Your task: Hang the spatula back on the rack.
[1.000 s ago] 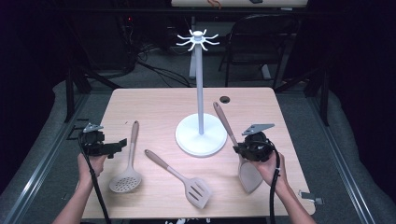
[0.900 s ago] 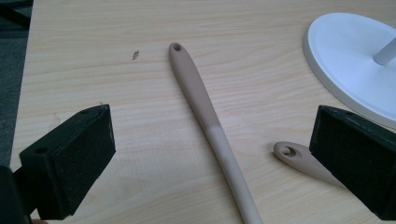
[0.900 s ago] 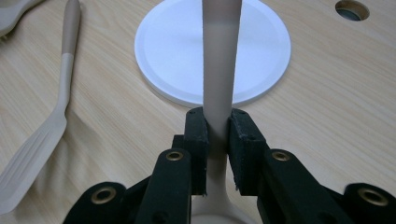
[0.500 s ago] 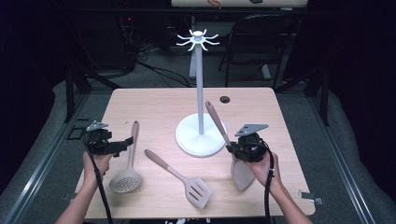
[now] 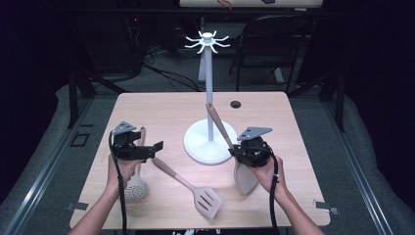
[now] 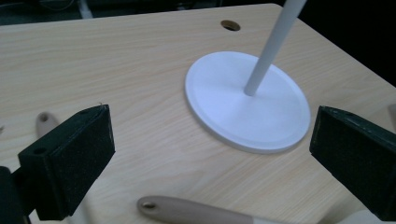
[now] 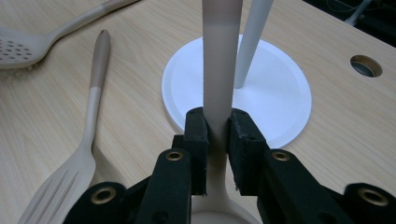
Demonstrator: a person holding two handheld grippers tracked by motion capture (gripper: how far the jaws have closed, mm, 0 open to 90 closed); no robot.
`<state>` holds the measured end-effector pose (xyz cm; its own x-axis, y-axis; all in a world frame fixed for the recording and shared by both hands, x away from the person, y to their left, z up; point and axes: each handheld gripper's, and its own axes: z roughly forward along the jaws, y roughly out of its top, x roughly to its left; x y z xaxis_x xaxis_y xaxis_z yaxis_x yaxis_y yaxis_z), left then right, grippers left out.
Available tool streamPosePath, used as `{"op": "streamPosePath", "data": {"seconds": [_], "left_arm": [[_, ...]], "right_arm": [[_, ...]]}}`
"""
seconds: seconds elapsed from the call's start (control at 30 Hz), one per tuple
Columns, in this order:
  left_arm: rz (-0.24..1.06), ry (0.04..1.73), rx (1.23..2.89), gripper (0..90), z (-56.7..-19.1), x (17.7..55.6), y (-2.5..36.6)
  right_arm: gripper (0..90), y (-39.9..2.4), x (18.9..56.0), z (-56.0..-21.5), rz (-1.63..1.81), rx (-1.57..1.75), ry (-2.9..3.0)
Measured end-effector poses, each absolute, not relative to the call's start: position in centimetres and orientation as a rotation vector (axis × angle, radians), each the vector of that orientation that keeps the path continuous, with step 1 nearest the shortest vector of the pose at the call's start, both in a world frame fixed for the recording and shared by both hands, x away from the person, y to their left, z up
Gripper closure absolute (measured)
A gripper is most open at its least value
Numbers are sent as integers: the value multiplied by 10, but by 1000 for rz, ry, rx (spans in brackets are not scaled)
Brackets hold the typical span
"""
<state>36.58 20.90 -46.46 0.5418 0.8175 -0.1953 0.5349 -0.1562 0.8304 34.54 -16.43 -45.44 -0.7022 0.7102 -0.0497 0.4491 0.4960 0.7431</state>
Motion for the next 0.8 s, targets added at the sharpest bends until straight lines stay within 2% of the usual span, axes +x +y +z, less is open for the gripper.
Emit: {"op": "streamPosePath", "data": {"seconds": [0.53, 0.67, 0.8], "left_arm": [[203, 929, 1836, 2, -455, 374, 141], [162, 891, 1830, 124, -455, 375, 127], [135, 872, 1813, 184, -454, 377, 119]], "right_arm": [[786, -139, 354, -452, 1062, 958, 2383], [786, -134, 356, -452, 1060, 945, 2393], [785, -130, 357, -452, 1066, 935, 2399]]}}
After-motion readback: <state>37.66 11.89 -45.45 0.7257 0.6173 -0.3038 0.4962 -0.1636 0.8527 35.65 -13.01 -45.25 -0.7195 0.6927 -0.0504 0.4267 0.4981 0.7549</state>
